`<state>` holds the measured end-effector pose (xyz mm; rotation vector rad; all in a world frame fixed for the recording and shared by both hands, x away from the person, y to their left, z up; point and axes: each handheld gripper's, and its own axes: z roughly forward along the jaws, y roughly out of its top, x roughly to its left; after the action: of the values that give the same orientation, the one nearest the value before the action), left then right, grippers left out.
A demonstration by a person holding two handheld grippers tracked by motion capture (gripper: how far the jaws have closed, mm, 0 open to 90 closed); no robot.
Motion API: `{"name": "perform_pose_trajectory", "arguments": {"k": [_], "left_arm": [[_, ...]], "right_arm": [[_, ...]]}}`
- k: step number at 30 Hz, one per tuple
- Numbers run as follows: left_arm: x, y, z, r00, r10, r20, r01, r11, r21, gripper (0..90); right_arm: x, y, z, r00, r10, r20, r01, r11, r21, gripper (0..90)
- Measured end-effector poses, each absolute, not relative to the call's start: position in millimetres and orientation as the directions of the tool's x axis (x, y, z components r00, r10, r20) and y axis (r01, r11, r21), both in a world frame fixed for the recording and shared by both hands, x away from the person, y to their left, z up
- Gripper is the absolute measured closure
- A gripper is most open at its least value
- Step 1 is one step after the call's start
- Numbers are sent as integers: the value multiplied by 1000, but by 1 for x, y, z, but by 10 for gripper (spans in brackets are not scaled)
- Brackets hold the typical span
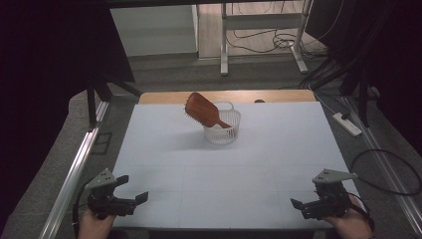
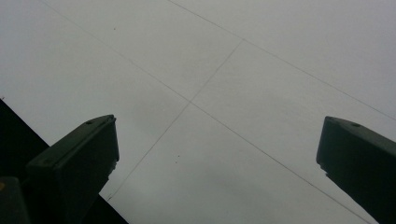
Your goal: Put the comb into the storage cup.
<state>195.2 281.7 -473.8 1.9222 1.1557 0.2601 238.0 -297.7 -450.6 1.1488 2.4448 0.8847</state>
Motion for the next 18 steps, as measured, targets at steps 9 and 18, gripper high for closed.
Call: {"name": "perform_pose_trajectory", "arguments": {"k": [9, 18], "left_arm": [[190, 282, -475, 546, 806, -229, 627, -213, 749, 2], [186, 282, -476, 543, 811, -220, 632, -222, 743, 2]], "right_arm": [[238, -298, -451, -635, 772, -9, 588, 492, 642, 0], [238, -297, -451, -635, 772, -9, 589, 493, 640, 0]]}}
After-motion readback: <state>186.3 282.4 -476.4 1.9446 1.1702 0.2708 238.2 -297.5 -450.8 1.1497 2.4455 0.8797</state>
